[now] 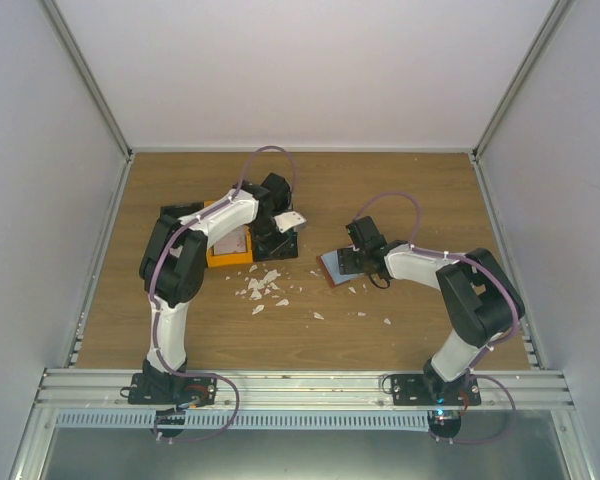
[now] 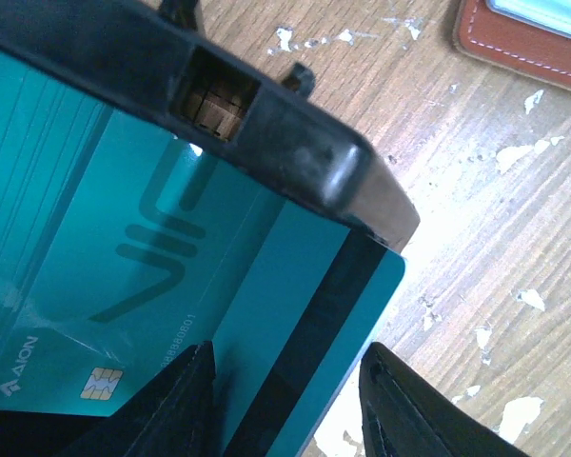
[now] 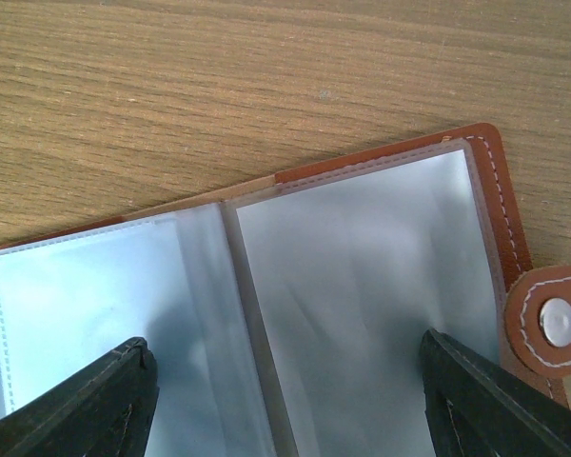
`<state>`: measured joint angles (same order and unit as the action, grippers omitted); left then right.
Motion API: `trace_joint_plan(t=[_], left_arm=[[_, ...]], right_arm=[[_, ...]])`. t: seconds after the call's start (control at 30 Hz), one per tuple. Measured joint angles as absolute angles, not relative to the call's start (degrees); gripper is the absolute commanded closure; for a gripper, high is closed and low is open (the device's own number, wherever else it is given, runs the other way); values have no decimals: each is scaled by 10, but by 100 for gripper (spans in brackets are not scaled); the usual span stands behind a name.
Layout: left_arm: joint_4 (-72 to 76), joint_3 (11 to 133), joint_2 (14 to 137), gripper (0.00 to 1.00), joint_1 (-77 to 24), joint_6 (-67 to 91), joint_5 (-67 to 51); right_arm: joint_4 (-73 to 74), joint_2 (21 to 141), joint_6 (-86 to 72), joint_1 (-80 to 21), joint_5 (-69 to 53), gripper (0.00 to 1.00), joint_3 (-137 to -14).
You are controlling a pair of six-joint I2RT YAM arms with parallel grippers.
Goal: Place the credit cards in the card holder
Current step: Pick up the credit card from the storage box.
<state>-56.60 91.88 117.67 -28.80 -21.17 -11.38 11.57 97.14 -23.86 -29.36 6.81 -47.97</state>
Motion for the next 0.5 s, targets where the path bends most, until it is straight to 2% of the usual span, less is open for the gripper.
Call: trace_joint_plan(t=[0.5], left_arm=[[-566, 911, 1155, 61, -280, -217, -127]], right_arm=[[116, 972, -238, -294, 69, 25, -480]])
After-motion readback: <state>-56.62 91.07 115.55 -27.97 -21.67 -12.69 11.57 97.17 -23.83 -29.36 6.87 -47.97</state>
